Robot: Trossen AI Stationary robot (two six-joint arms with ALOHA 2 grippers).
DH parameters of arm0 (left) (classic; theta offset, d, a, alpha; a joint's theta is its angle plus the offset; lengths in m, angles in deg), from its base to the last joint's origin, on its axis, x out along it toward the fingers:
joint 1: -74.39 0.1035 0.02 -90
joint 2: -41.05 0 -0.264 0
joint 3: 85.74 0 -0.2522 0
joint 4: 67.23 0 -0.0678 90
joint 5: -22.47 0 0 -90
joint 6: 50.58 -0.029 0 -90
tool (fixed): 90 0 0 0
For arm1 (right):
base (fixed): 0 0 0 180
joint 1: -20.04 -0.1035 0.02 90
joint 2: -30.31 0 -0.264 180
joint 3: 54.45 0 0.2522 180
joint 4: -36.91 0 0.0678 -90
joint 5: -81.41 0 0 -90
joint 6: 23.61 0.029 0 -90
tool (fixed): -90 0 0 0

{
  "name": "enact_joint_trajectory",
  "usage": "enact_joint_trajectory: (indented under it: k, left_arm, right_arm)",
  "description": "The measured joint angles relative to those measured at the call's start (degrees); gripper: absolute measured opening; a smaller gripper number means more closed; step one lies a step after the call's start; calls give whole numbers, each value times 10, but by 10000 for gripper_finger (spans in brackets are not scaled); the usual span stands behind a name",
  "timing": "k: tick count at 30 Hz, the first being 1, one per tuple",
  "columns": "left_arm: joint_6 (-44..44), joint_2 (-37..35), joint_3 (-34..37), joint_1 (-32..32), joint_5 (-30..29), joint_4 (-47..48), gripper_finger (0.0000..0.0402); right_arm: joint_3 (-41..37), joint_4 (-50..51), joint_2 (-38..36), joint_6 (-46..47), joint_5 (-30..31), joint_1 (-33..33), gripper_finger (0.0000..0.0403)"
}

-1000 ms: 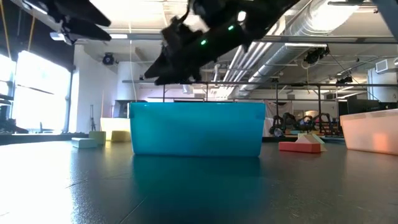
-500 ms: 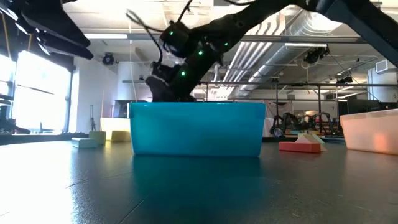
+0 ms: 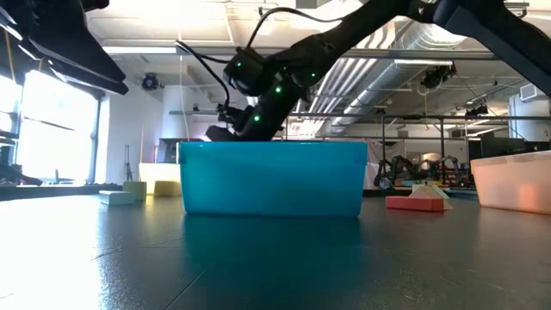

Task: Sort blocks by size
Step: Put the light orange square block into the orange bin

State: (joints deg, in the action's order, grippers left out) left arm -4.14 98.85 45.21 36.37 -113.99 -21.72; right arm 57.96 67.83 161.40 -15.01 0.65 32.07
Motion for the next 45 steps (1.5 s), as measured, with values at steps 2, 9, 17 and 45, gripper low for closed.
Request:
enact_joint_trajectory:
  k: [2, 9, 17, 45]
  left_arm:
    - [0, 0, 0, 0, 0, 0, 213]
    - [0, 0, 0, 0, -2, 0, 213]
    - [0, 0, 0, 0, -2, 0, 213]
    - [10, -1, 0, 0, -5, 1, 213]
  right_arm:
    - [0, 0, 0, -6, -3, 0, 234]
    - [-2, 5, -15, -11, 21, 0, 234]
    - [-2, -11, -15, -12, -11, 0, 234]
    - [-2, 52, -16, -60, 115, -34, 129]
